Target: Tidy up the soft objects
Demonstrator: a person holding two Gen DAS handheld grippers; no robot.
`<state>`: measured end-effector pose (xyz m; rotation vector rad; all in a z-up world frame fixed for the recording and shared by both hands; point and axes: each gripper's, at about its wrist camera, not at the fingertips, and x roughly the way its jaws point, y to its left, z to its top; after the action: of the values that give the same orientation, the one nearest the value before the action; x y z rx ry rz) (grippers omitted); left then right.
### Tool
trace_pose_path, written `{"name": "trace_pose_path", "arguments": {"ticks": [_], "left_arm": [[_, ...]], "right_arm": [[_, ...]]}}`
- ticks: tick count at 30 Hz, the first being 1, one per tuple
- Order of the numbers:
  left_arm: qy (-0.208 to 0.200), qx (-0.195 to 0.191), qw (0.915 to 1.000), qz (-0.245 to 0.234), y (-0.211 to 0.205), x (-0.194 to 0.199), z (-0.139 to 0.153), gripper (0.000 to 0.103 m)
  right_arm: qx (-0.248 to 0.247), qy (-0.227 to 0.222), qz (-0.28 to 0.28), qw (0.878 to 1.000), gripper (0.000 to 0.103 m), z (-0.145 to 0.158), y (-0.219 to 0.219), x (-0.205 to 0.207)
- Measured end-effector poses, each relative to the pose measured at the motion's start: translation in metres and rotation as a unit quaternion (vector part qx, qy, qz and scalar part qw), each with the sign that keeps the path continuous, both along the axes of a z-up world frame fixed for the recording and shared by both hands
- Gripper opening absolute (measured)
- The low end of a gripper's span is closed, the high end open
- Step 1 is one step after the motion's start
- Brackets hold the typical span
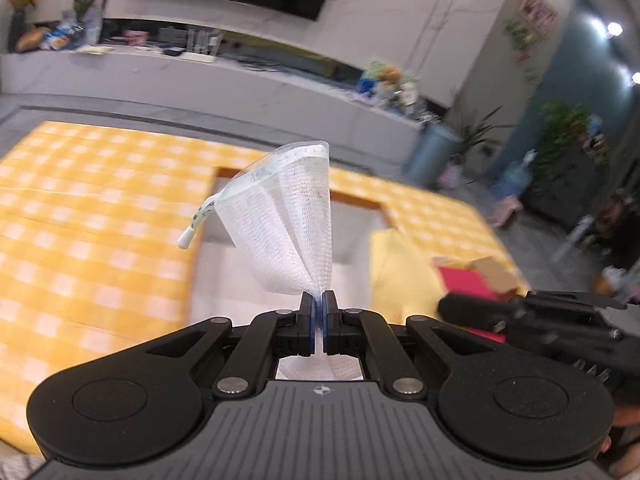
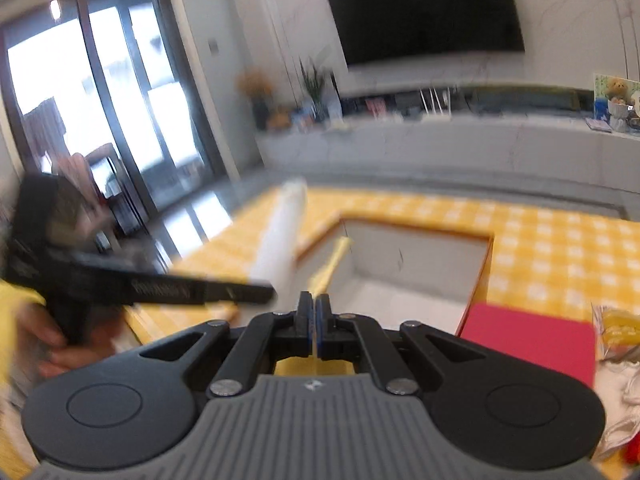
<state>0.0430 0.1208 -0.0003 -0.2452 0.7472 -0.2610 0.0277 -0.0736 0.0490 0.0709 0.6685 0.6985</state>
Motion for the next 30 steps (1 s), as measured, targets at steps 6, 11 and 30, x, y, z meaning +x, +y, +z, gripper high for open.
{"name": "trace_pose_path", "arguments": {"ticks": [6,11,30], "left_arm": [[0.028,0.015,0.9995,-0.005,-0.004,0.005,-0.013,0.003],[0.036,0.029,0.9989,-0.008,-0.003,0.005,-0.017,0.003],[0.085,0.128,0.9882,-0.007,-0.042,0.015,-0.043,0.005]], "right_arm": [[-0.204,0.019,-0.026,0.979,0.0,-0.058,0.059,0.02],[-0.295,0.01,-0.028,0.955,0.002,-0.081,0.075,0.023],[-0.2,-0.062,-0.089,0.974,0.07,-0.029,0.013,0.001]]}}
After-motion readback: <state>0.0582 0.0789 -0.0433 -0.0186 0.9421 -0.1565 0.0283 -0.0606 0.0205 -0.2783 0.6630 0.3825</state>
